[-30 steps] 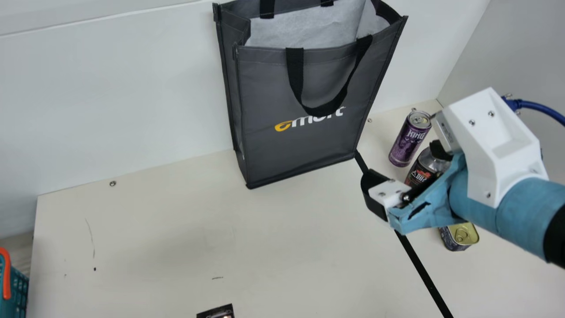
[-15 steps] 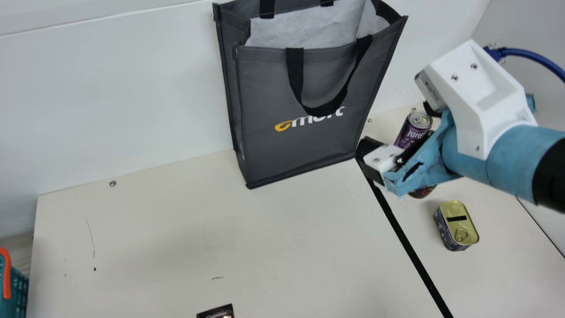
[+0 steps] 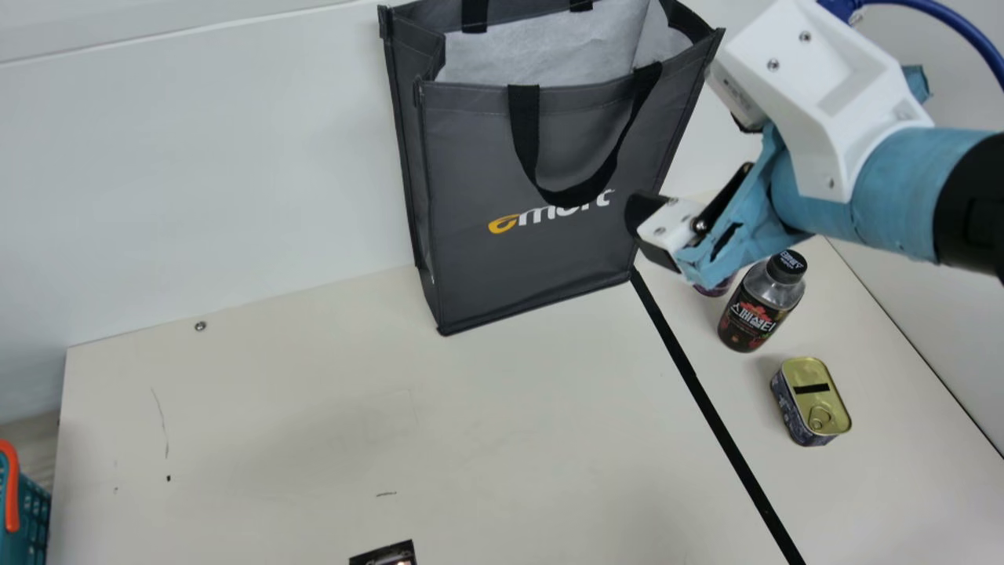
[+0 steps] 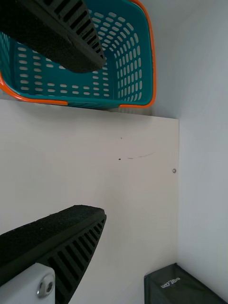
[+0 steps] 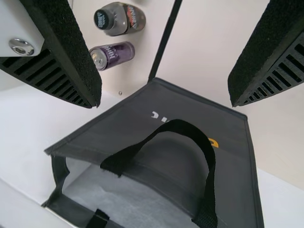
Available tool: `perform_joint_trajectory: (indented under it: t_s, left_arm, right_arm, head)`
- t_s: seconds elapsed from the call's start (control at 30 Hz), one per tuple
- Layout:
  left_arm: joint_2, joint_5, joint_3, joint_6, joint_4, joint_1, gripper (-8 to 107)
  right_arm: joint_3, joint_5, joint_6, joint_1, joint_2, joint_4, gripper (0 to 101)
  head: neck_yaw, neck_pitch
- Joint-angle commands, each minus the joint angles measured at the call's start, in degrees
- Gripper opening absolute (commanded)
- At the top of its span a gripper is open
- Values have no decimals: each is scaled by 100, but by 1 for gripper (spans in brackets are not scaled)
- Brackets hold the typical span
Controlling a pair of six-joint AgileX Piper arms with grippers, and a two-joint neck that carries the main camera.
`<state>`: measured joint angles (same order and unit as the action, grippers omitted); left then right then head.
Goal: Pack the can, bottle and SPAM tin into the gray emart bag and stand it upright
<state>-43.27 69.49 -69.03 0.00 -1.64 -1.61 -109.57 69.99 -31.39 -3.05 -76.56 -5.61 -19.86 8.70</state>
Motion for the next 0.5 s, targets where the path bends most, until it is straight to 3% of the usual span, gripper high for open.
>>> perform_joint_trajectory:
  t_s: [0.0, 0.47]
  left_arm:
    - [0, 0, 0, 0, 0, 0, 90]
    - [0, 0, 0, 0, 0, 0, 90]
  right_arm:
    - [-108, -9, -193, -39, -84, -63, 95]
    - [-855, -9, -1207, -197, -723, -534, 95]
  head:
    - [-14, 130]
    - [-14, 130]
